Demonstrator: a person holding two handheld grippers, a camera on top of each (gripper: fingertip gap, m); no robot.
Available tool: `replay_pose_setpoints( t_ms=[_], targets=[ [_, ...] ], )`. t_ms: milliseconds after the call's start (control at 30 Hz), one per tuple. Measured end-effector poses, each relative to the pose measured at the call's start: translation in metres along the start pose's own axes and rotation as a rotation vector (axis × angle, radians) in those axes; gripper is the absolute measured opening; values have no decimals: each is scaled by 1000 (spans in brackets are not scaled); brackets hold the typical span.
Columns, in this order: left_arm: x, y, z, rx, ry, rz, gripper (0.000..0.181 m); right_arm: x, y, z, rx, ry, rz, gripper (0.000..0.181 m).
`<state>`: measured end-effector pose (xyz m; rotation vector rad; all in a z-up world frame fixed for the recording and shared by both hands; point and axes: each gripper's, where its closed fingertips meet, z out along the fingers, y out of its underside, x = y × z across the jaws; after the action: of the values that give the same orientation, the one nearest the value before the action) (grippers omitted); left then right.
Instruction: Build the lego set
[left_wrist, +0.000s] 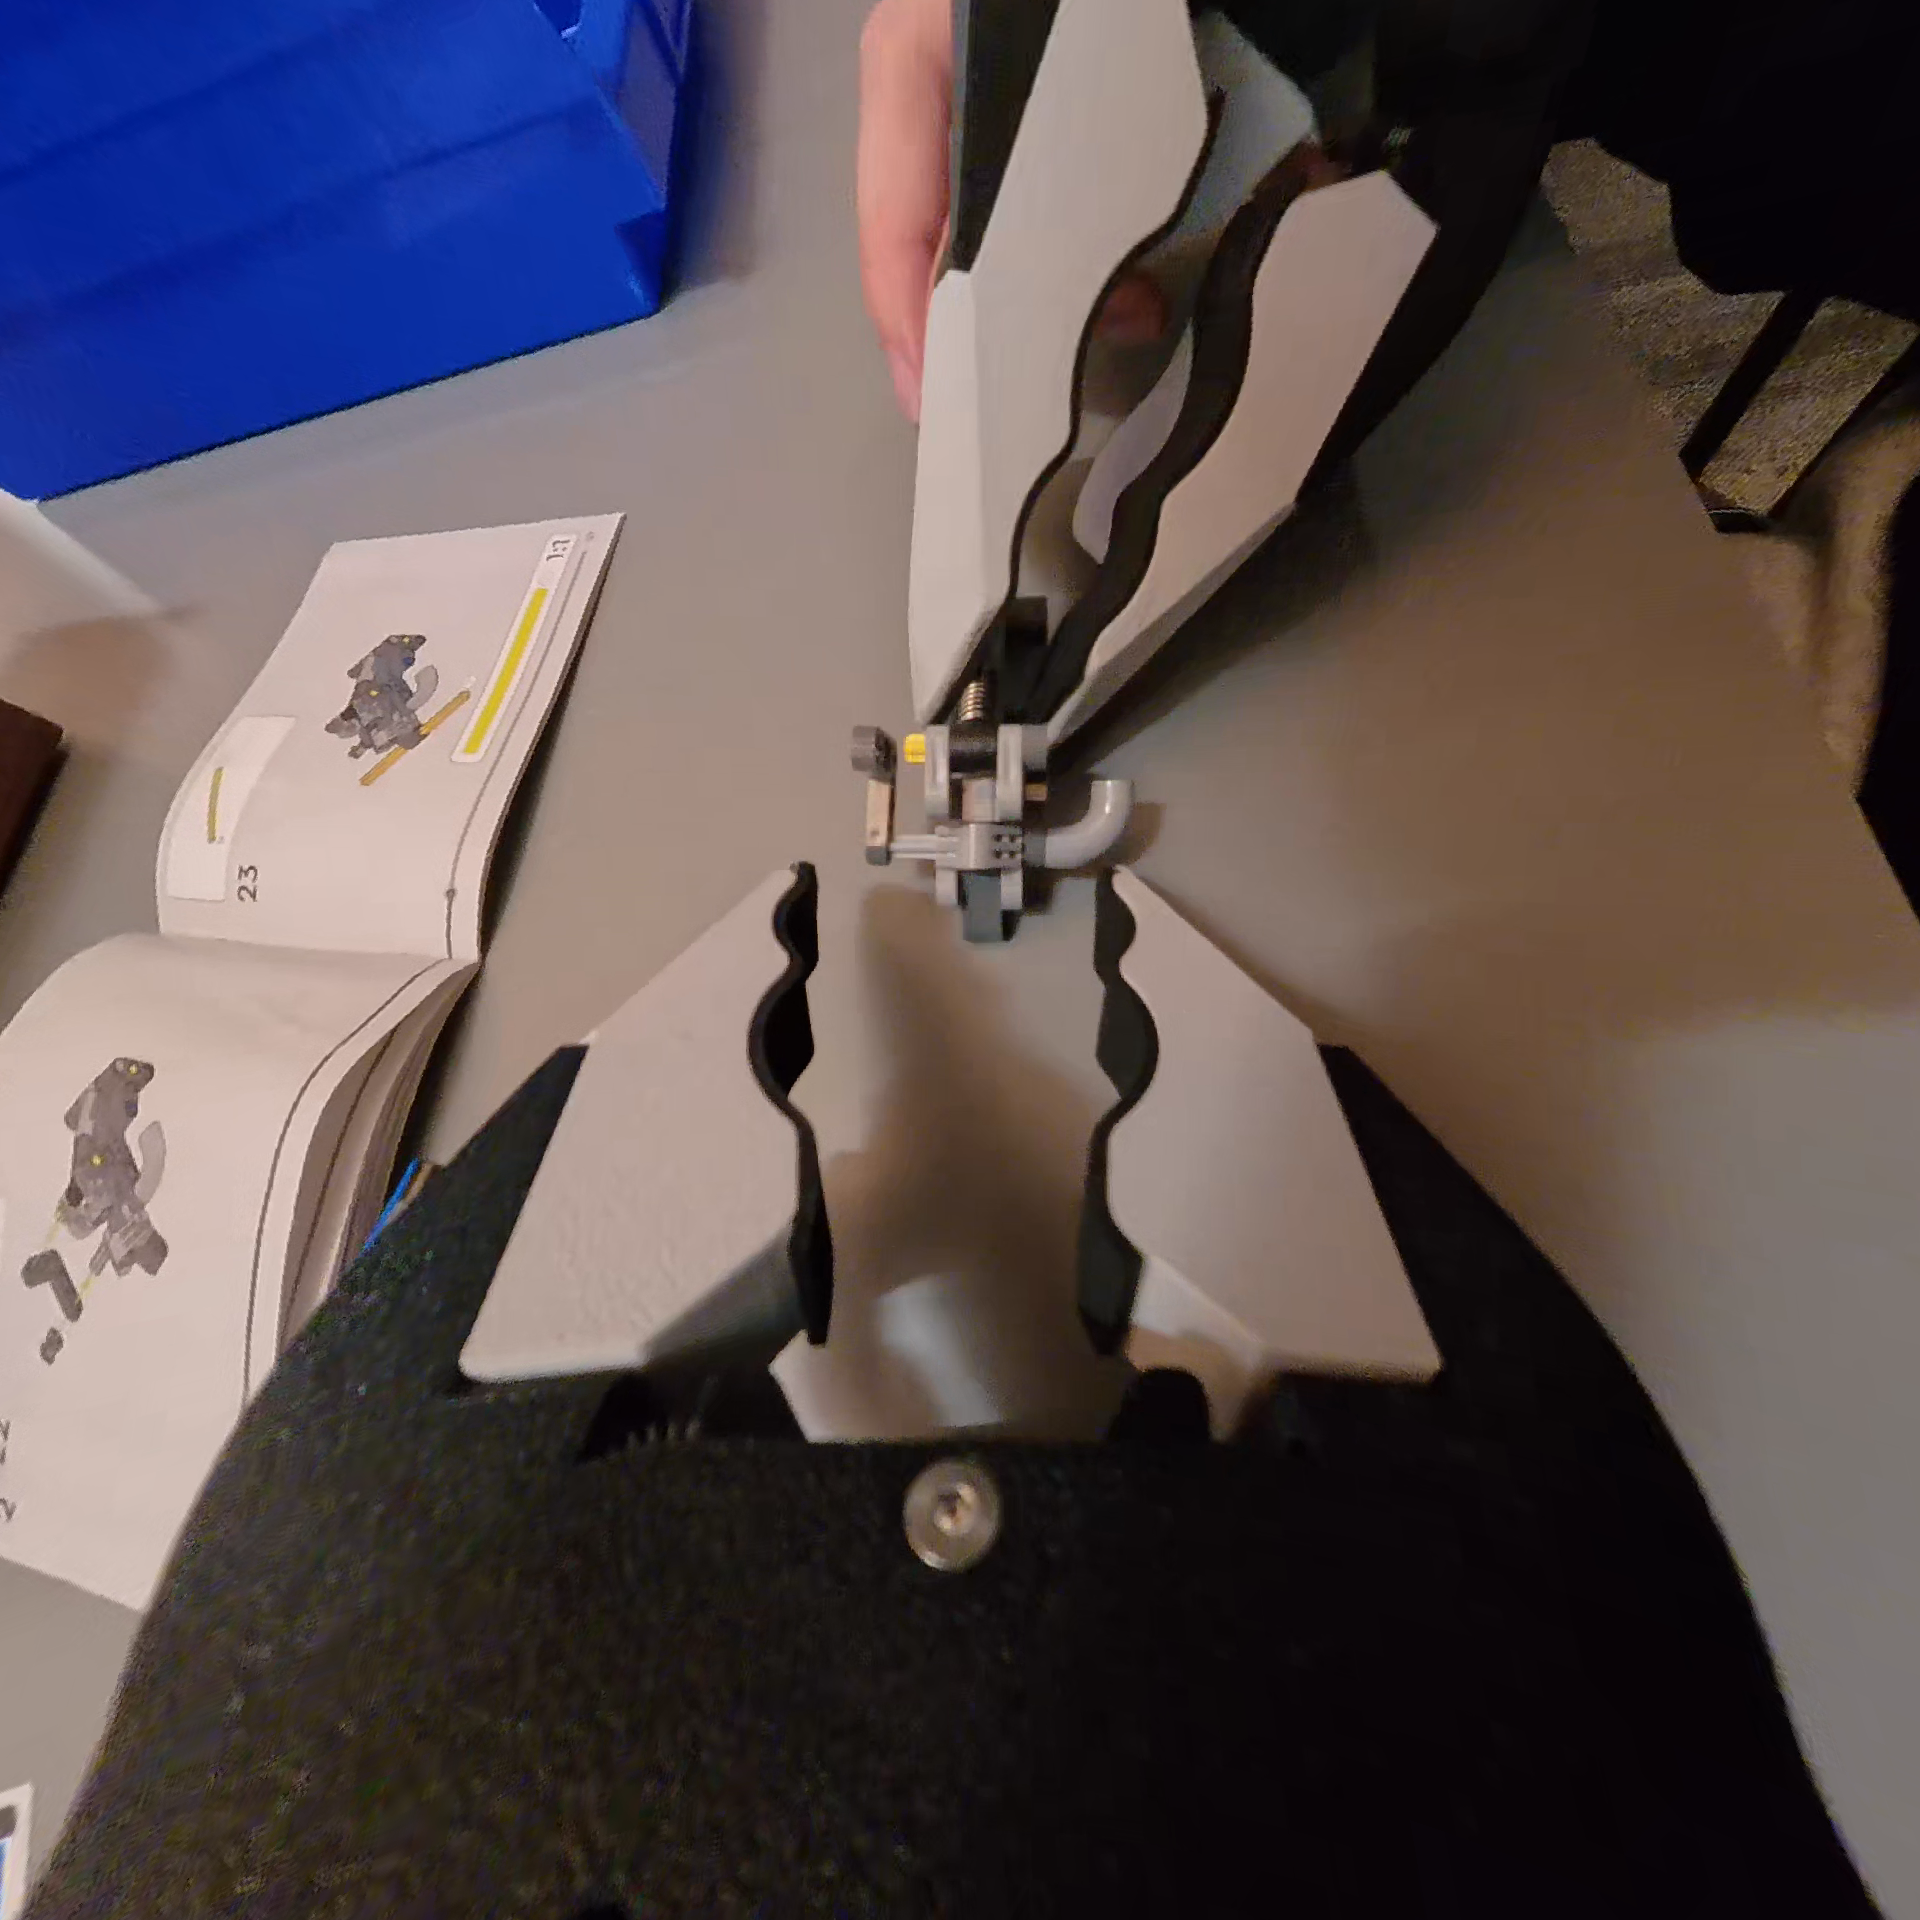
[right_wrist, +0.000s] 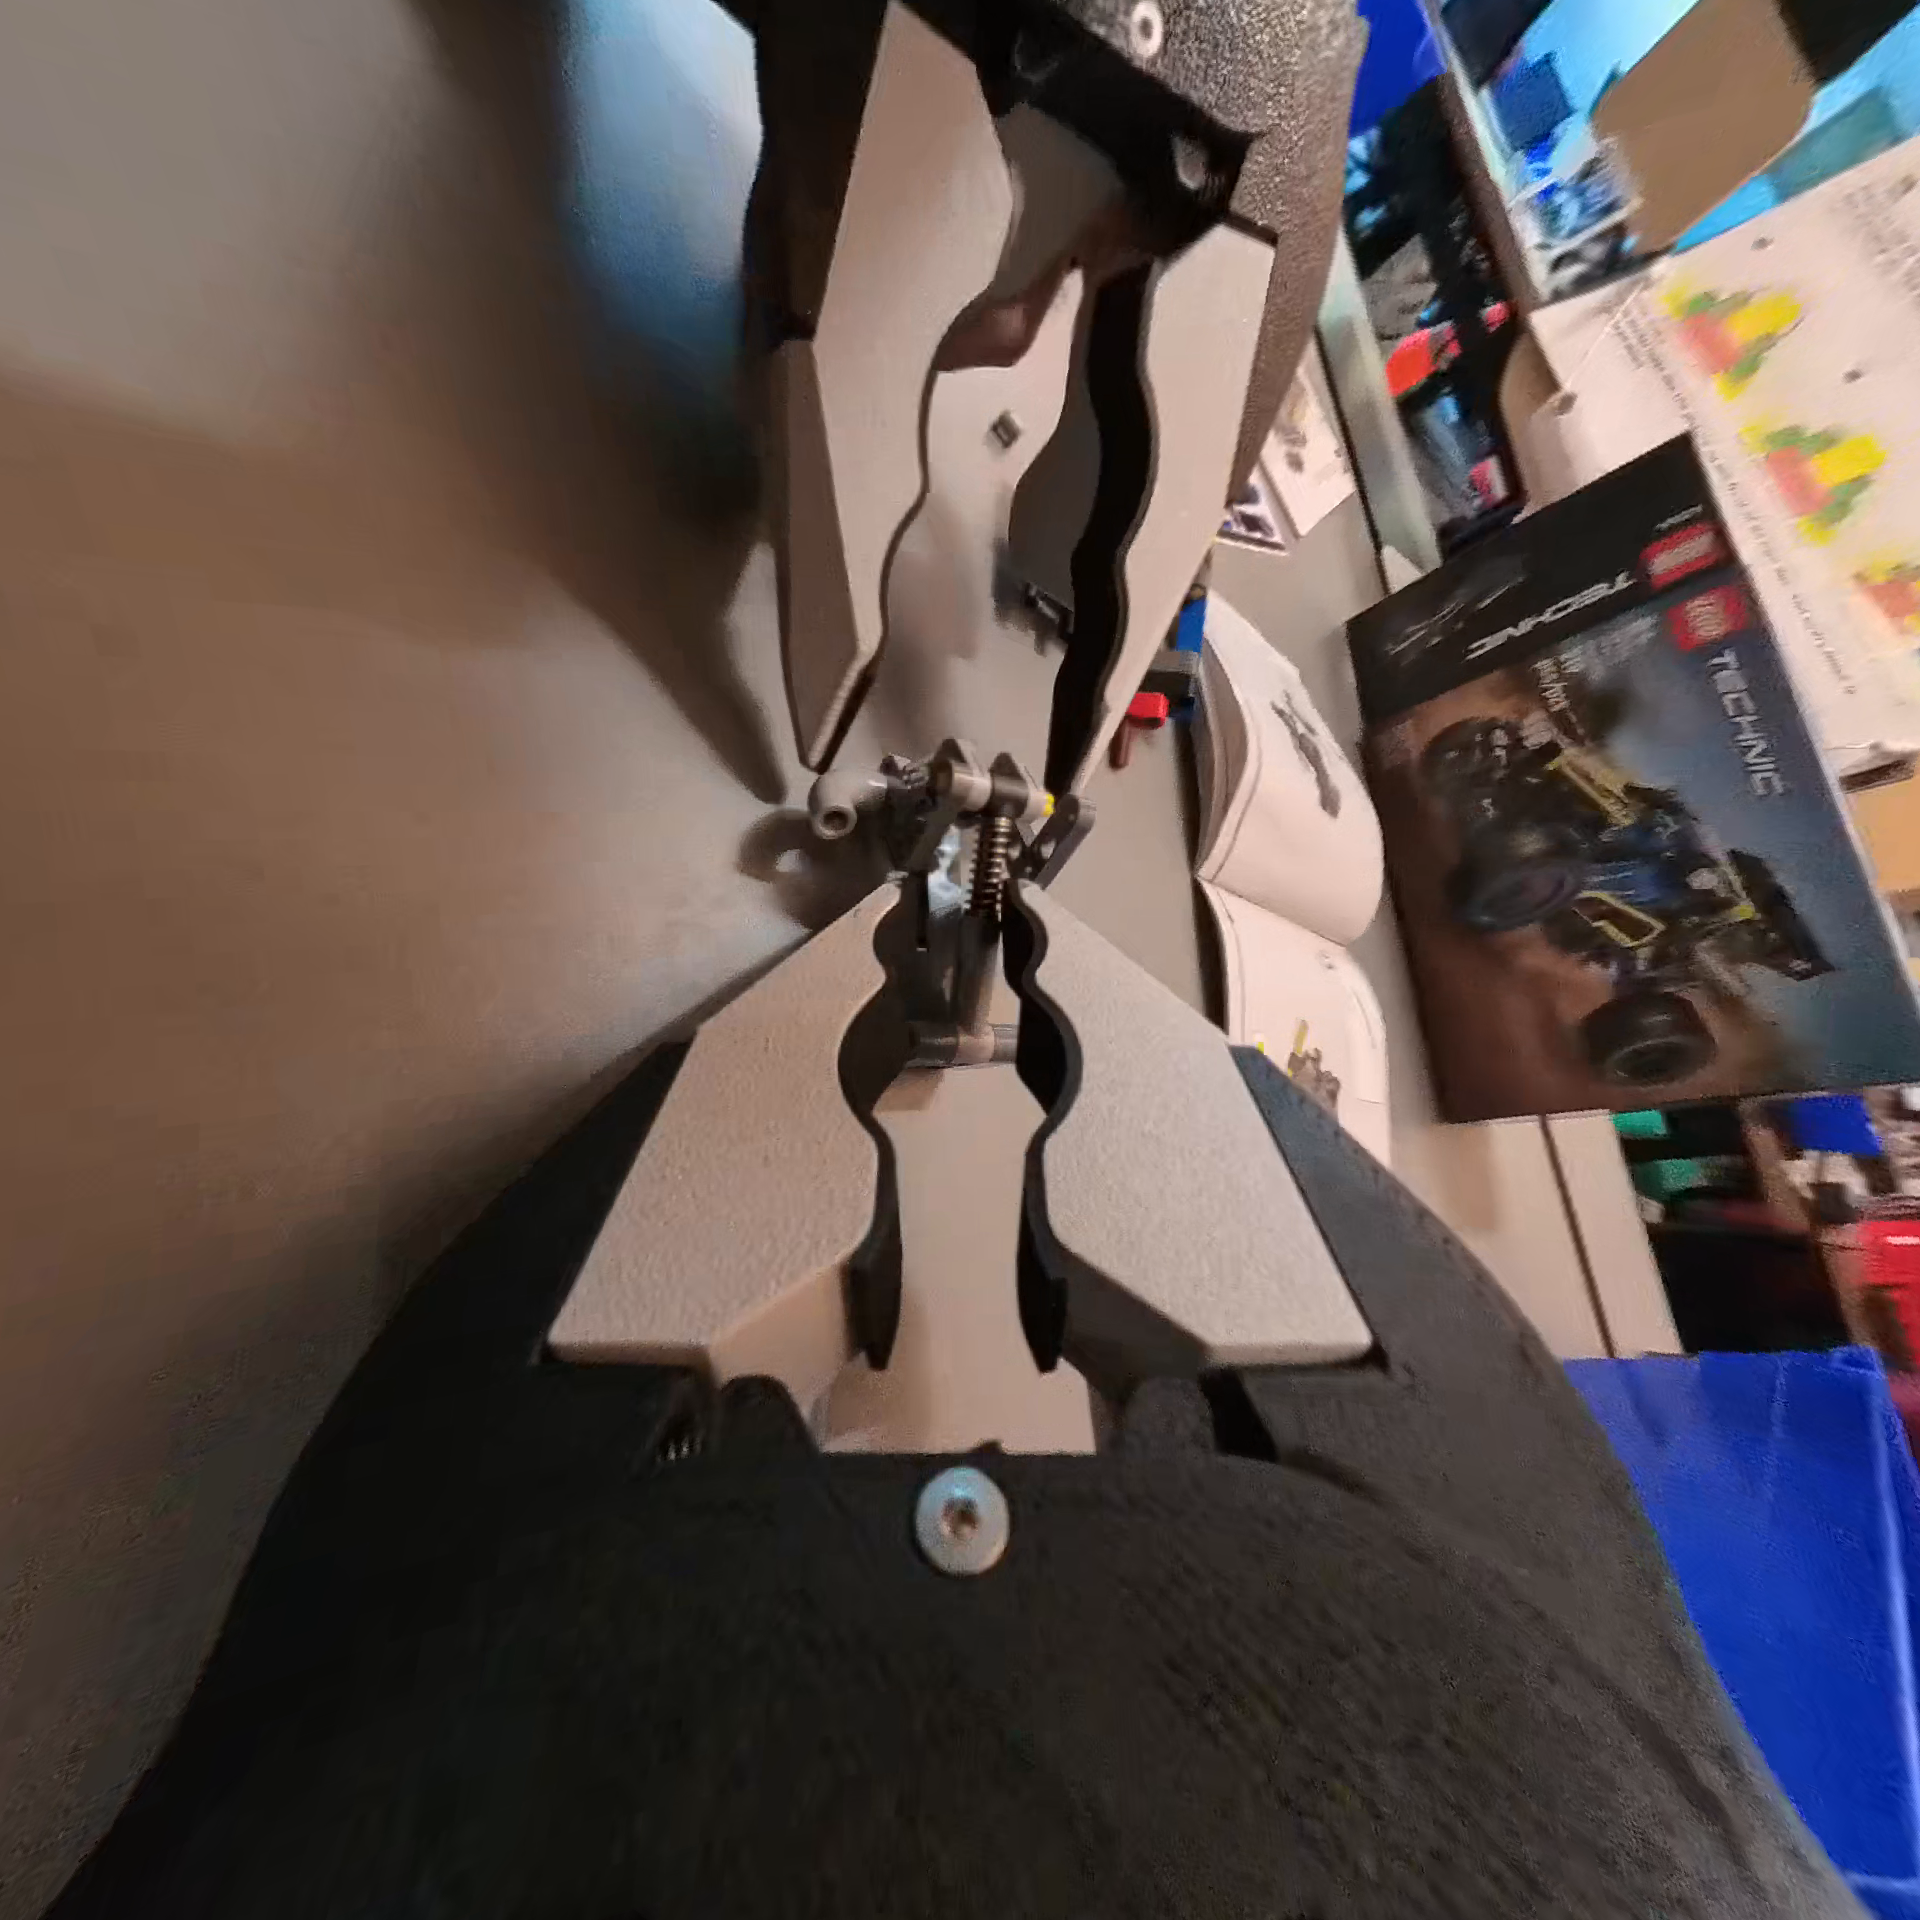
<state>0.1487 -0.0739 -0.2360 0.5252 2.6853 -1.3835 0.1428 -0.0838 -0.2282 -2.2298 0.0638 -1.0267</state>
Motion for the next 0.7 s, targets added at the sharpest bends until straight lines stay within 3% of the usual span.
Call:
replay_pose_setpoints(
  t_ms=[133, 400, 567, 700],
  targets=[
    [0, 0, 1, 0, -19, 65, 43, 0, 2, -1, -8, 31, -16, 16],
    [-1, 3, 5, -24, 2, 74, 50, -3, -1, -7, 45, 75, -74, 6],
    [-6, 2, 3, 0, -32, 195, 48, -2, -1, -5, 32, 96, -138, 6],
    [-5, -1, -1, 37, -44, 254, 42, -4, -6, -10, 33, 75, -122, 25]
  ],
)
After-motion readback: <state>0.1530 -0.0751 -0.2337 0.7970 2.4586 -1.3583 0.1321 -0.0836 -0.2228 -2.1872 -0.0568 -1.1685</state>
